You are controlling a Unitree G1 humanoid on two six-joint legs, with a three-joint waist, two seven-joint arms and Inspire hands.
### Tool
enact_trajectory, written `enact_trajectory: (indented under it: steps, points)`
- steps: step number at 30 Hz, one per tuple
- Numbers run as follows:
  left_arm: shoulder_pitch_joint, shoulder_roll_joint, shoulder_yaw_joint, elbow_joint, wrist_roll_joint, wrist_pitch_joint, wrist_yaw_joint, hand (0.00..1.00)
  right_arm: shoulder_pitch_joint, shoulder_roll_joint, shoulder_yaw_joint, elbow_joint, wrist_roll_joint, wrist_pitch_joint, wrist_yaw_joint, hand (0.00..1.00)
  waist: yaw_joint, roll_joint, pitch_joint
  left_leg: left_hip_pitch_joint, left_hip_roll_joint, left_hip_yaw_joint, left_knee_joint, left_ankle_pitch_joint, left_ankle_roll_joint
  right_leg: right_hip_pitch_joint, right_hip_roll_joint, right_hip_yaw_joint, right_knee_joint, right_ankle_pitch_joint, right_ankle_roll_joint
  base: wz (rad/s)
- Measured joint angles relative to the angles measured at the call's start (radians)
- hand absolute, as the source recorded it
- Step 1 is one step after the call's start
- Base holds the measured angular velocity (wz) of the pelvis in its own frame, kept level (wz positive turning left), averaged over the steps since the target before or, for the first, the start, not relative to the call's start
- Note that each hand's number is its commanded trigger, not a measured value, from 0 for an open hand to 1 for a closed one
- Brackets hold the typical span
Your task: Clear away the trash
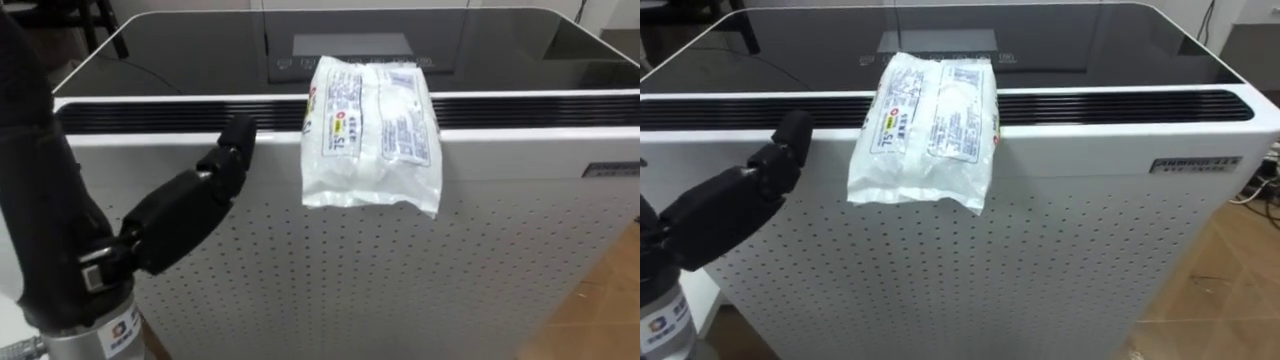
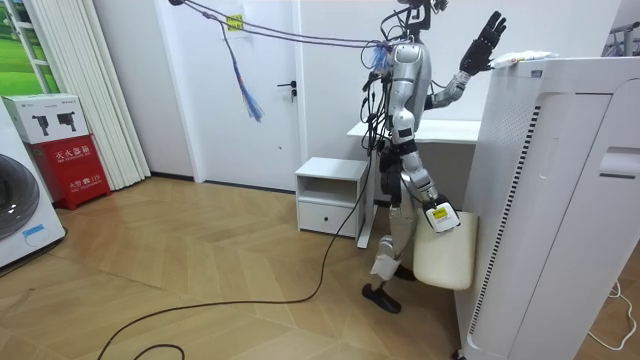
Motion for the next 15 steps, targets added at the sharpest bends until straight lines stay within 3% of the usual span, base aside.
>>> enact_trajectory:
  steps: [9, 15]
  points:
    - [0.005, 0.006, 0.001, 0.068, -0.002, -0.003, -0.059, 0.00, 0.000, -0.011, -0.017, 0.001, -0.008, 0.000, 0.037, 1.00, -0.005, 0.017, -0.0029, 0.005, 0.000, 0.001, -0.007, -0.001, 0.000, -0.005, 0.000, 0.008, 0.013, -0.002, 0.003, -0.01]
    - [0.017, 0.040, 0.001, 0.071, -0.001, 0.004, -0.085, 0.00, 0.000, -0.015, -0.017, 0.002, -0.011, 0.001, 0.051, 1.00, -0.009, 0.025, -0.0069, 0.014, 0.000, 0.006, -0.008, -0.002, 0.000, -0.004, 0.000, 0.020, 0.022, -0.004, 0.004, -0.03]
